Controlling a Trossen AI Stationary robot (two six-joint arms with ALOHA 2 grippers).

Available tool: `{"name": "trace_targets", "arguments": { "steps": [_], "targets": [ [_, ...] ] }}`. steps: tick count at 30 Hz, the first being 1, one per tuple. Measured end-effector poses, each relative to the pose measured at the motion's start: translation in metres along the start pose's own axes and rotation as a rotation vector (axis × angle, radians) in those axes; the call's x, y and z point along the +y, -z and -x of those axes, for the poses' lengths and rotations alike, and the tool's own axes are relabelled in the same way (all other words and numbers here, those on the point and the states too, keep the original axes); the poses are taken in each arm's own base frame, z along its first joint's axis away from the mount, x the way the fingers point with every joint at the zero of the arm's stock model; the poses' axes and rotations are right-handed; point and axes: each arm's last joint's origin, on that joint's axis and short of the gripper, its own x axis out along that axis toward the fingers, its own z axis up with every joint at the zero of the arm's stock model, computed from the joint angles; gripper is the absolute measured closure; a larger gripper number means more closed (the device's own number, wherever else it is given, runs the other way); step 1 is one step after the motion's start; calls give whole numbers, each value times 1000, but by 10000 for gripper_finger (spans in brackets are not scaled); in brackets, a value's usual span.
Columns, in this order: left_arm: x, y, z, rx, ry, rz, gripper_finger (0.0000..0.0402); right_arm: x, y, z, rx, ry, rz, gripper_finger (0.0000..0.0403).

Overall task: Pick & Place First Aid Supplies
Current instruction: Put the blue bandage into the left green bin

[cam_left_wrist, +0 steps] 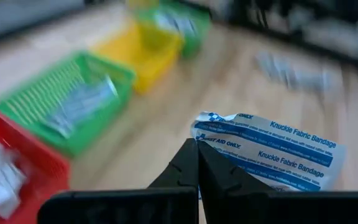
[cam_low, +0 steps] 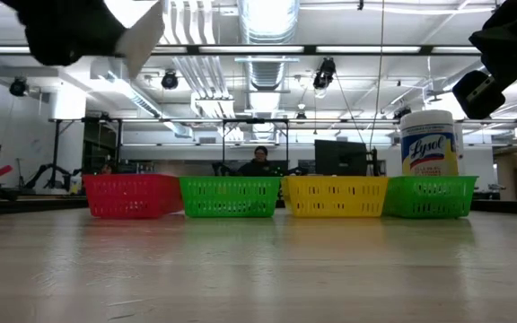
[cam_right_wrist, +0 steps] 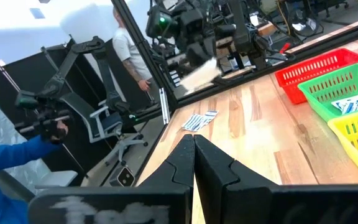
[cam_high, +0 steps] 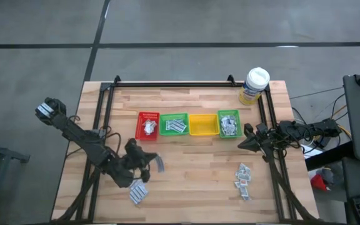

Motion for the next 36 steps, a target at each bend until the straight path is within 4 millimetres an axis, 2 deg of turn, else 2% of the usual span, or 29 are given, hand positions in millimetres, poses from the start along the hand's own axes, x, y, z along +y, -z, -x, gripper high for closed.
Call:
{"name": "trace_targets", "arguments": {
  "steps": [7,17,29,36],
  "targets": [
    [1,-14,-1,-295,-164,172,401,0,0,0,0,0,0,394],
    [24,-38,-29,-446,-320,413,401,0,0,0,0,0,-1,394],
    [70,-73,-71,-341,-355,582,401,0,0,0,0,0,0,394],
    [80,-93,-81,-316,-347,644,401,0,0,0,0,0,0,394]
  ]
}}
